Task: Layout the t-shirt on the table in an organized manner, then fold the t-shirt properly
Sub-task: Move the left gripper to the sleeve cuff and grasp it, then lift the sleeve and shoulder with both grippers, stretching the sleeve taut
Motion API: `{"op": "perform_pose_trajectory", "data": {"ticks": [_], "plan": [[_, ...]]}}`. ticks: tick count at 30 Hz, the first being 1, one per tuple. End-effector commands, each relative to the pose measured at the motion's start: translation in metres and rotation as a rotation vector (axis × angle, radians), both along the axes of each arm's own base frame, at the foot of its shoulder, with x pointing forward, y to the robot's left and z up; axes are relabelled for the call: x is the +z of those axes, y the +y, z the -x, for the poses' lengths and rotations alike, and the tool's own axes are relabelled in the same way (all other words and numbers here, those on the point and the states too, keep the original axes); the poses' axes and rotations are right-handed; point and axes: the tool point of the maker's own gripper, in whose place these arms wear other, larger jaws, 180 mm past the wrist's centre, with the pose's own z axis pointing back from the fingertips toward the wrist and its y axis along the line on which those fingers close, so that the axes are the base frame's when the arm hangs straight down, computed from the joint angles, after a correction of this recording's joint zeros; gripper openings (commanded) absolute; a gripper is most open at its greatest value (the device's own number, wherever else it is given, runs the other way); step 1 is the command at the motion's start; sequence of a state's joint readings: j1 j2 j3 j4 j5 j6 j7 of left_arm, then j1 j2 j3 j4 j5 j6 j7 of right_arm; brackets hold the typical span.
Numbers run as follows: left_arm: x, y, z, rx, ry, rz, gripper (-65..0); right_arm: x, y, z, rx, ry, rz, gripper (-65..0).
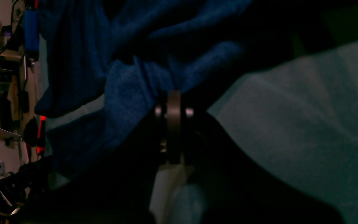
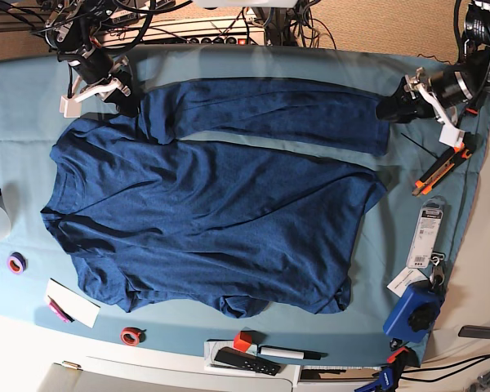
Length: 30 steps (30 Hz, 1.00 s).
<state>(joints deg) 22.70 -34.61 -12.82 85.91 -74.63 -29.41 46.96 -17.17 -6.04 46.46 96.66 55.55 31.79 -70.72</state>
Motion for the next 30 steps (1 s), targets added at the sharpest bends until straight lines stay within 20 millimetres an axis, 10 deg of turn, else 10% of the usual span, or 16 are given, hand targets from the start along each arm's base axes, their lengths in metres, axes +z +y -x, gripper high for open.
{"op": "perform_pose_trajectory", "data": {"ticks": [1,13,19,30], "plan": [[-0.006,0.003,0.008,-0.029,0.042,-0.036,-34.6,0.003,-0.002,0.0,-0.001,-0.008,0.005,-65.0],[-0.009,-0.009,0.01,-0.053,0.046,-0.019,-36.2,0.003,-0.002,0.0,-0.001,-0.008,0.005,-65.0],[-0.005,-0.009,0.004,-0.048,0.03,-0.011,-65.0,0.004,-0.002,0.0,0.001,-0.01,-0.001,-65.0],[0.02,-0.029,0.01,-0.15,-0.052,0.122,-65.0,0.028,0.011,-0.003,0.089,-0.076,-0.001,-65.0]]}}
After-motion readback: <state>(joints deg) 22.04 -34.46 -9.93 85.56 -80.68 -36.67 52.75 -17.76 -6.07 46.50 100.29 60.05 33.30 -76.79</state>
